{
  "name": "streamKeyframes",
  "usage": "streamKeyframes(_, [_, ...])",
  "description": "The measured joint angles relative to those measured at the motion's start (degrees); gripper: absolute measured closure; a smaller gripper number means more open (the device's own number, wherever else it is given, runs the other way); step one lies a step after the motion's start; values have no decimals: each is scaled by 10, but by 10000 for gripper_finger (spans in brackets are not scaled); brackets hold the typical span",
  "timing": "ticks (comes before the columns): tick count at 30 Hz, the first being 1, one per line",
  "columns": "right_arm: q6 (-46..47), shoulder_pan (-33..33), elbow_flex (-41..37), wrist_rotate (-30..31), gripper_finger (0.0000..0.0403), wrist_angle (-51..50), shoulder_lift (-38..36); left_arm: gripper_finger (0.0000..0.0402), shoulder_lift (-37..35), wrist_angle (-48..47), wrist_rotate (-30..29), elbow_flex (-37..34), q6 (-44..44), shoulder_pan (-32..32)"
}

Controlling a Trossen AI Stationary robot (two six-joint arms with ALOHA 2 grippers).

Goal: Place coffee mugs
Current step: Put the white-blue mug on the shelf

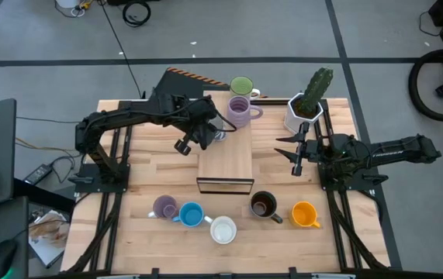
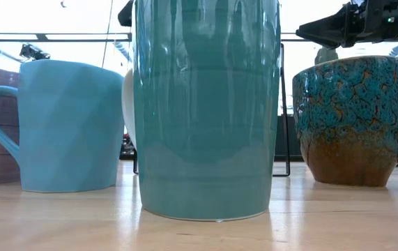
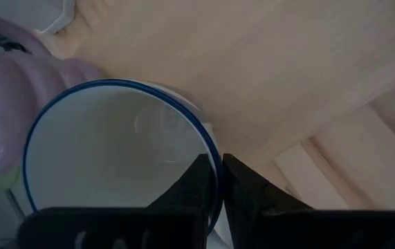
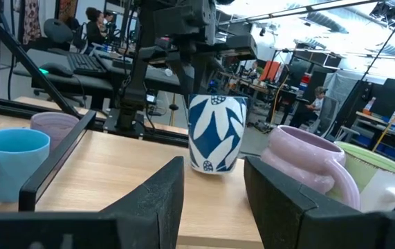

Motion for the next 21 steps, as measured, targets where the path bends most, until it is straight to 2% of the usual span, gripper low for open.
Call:
streamKeyframes(6, [0,0,0,0,245,-2,0,339,0,5,-40,0,0,0])
streamKeyframes(15, [0,0,0,0,245,-2,0,278,0,34,-50,0,0,0])
streamKeyframes(21, [0,0,0,0,245,-2,0,268,0,37,-69,0,9,0])
